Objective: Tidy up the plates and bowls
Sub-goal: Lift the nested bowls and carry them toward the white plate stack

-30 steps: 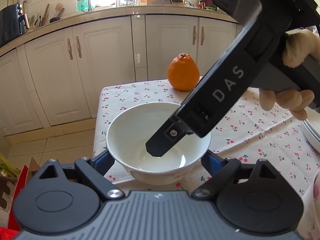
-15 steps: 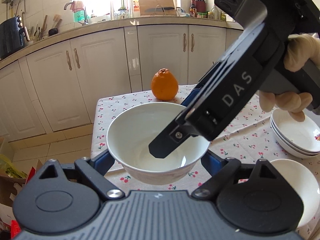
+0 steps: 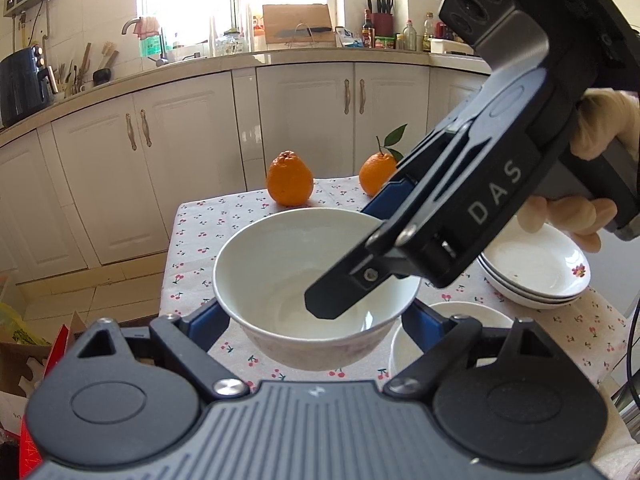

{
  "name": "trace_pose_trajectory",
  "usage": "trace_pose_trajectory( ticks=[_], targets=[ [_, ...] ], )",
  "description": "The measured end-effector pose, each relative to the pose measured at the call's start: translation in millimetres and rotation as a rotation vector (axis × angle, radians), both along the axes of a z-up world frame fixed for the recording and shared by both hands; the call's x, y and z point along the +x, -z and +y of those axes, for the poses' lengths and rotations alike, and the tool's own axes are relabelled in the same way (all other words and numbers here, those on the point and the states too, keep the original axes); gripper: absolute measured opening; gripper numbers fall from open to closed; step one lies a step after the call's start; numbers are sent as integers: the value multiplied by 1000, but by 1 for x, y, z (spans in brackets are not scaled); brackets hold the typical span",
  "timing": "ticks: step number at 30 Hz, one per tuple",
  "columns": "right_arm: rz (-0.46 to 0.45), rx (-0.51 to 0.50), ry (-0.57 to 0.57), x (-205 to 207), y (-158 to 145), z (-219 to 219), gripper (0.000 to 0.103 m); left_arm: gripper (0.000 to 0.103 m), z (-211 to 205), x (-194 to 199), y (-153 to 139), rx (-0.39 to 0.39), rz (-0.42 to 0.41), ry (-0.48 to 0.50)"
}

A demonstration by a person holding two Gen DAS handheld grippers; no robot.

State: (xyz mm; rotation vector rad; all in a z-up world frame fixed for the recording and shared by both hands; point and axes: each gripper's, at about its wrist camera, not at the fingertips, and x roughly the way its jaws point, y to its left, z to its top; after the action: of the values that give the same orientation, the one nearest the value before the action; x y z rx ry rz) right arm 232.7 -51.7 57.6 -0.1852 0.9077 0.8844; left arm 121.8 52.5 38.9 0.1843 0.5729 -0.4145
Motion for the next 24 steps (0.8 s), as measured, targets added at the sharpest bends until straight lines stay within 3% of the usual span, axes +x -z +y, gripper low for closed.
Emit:
trace_pose_trajectory(
  ticks=[9, 24],
  targets=[
    [-1, 22, 23, -24, 0, -25, 79, 92, -16, -16, -5, -19, 7, 34],
    [19, 28, 89, -49, 17, -65, 79, 92, -50, -27, 12, 2, 56, 115]
  ],
)
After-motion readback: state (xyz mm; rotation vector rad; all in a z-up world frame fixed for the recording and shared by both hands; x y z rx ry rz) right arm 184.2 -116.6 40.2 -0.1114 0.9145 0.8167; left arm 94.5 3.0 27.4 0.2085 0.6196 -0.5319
